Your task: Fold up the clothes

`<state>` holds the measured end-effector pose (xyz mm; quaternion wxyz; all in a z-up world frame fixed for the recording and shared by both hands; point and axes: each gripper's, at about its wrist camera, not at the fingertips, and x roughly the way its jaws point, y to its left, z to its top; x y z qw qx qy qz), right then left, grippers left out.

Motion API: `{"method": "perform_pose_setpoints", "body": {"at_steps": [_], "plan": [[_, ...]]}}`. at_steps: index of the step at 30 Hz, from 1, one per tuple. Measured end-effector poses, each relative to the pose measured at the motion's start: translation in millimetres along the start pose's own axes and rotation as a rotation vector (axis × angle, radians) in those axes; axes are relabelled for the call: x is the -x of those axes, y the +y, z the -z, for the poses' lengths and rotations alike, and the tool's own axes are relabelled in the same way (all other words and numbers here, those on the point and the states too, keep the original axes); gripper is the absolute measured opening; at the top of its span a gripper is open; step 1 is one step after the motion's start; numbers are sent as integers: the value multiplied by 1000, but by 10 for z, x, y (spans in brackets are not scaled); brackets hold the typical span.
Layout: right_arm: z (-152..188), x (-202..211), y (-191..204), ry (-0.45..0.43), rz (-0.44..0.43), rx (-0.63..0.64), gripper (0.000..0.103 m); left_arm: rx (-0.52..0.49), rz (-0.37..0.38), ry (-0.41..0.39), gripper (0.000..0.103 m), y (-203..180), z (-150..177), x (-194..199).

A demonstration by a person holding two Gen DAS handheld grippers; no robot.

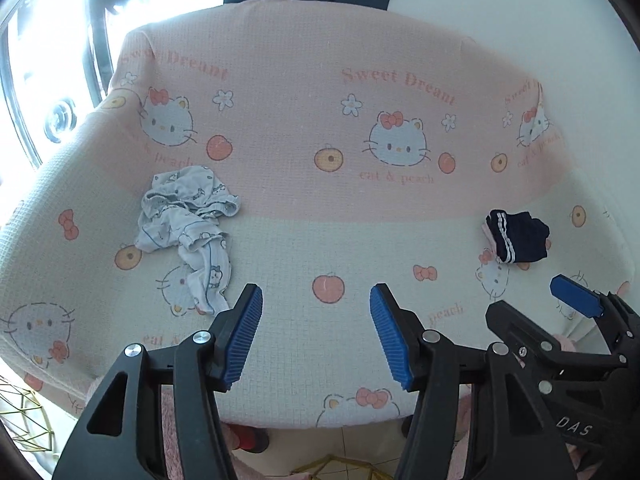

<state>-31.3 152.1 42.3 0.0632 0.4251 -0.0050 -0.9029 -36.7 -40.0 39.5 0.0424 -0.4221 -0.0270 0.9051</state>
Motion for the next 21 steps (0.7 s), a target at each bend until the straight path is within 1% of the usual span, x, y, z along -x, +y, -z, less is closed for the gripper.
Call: {"method": "perform_pose_setpoints", "body": {"at_steps": [2,6,7,9,13,18,21], "plan": [[51,69,-27,-6,0,-10,96,10,2,1,59,-28,81,56],[125,166,-5,-21,6,10,96,5,-7,-5,59,-99,187,125],[140,173,3,-24,11,13,96,0,-21,-12,59,-113,203,135],[169,186,20,-30,21,20,96,6,-20,-9,59,-109,218,128],[188,167,-9,-15,-4,-2,96,39,11,15,59,-74,229,93],[214,136,-15,-9,5,6,96,17,4,17,59,-112,243,61],[225,116,-32,0,0,-4,96,20,7,22,59,-115,245,47]]}}
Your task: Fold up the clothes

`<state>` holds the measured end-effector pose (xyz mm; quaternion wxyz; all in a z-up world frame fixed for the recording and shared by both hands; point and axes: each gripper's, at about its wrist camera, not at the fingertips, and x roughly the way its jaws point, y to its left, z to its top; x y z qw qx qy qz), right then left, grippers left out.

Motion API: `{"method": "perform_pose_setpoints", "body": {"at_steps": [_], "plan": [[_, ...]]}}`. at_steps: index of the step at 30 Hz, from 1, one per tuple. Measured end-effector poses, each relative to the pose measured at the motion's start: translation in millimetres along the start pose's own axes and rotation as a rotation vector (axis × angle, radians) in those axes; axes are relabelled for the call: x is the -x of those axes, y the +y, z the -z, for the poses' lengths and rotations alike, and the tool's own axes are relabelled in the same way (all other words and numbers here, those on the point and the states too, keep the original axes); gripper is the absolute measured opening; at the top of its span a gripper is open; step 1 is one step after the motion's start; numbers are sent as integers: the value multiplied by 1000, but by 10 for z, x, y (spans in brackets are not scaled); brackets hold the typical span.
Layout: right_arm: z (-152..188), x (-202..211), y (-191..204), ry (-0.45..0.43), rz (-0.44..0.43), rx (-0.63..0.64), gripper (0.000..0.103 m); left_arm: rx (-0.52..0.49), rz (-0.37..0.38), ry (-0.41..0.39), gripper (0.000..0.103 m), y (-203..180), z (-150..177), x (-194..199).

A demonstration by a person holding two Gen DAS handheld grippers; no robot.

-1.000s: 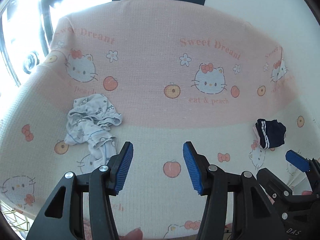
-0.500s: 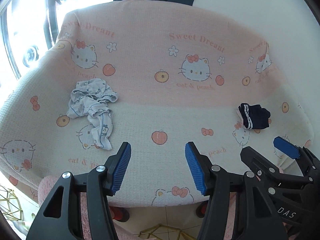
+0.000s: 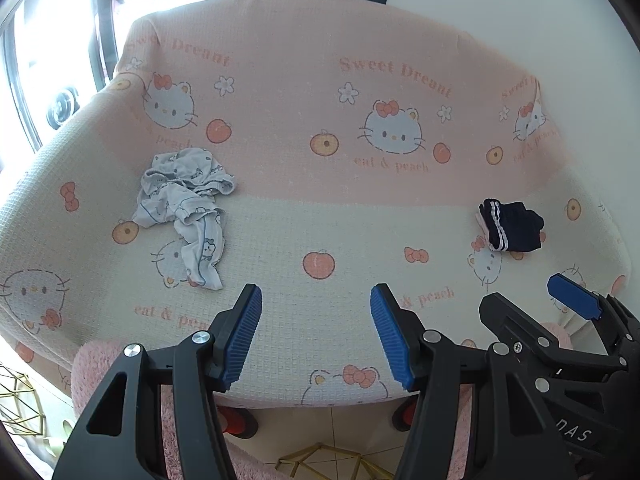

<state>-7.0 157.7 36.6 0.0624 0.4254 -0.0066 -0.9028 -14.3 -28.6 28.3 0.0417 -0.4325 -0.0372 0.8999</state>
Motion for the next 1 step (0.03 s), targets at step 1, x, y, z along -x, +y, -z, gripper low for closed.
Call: {"method": "perform_pose_setpoints", "body": {"at_steps": [1], "plan": [[3,-5,-7,2,-2,-4,96,1,0,2,59,2,-2,-7]]}}
